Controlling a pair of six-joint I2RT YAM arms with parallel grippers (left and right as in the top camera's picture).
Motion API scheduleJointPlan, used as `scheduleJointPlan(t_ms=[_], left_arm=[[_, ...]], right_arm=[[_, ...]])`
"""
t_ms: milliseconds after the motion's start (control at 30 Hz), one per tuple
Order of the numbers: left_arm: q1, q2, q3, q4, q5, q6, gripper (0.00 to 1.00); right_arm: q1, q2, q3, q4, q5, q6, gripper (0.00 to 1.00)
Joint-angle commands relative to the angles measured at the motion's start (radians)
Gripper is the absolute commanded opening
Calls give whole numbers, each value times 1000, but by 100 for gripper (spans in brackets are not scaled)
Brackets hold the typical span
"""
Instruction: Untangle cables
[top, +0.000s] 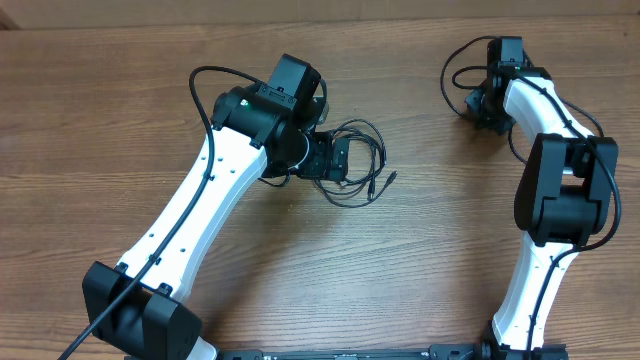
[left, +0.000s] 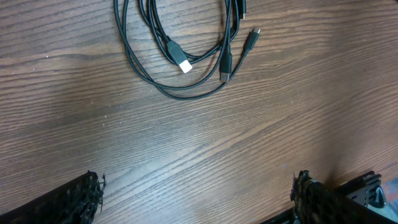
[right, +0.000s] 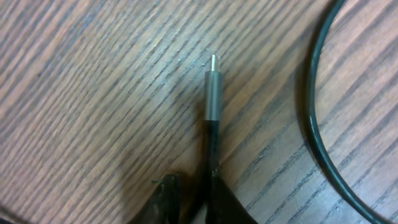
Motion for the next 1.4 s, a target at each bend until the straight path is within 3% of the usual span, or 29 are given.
scheduleJointPlan(t_ms=[0, 67, 233, 600, 1000, 1233, 1367], left_arm=[[-8, 8, -2, 0, -5, 4, 100], [-8, 8, -2, 0, -5, 4, 100], [-8, 8, -2, 7, -5, 4, 100], [-8, 8, -2, -3, -5, 4, 100], [-8, 8, -2, 1, -5, 4, 100], [-8, 8, -2, 1, -5, 4, 100], [-8, 8, -2, 0, -5, 4, 100]], right_arm=[[-7, 18, -21, -5, 55, -3, 8], [-11, 13, -6, -17, 97, -46, 4], [-20, -24, 68, -76, 183, -158, 4], [-122, -195, 200, -178, 225, -165, 4], [-335, -257, 186, -295, 195, -168, 4], [-362, -257, 134, -296, 111, -327, 4], [-365, -251, 118, -305, 111, -344, 4]])
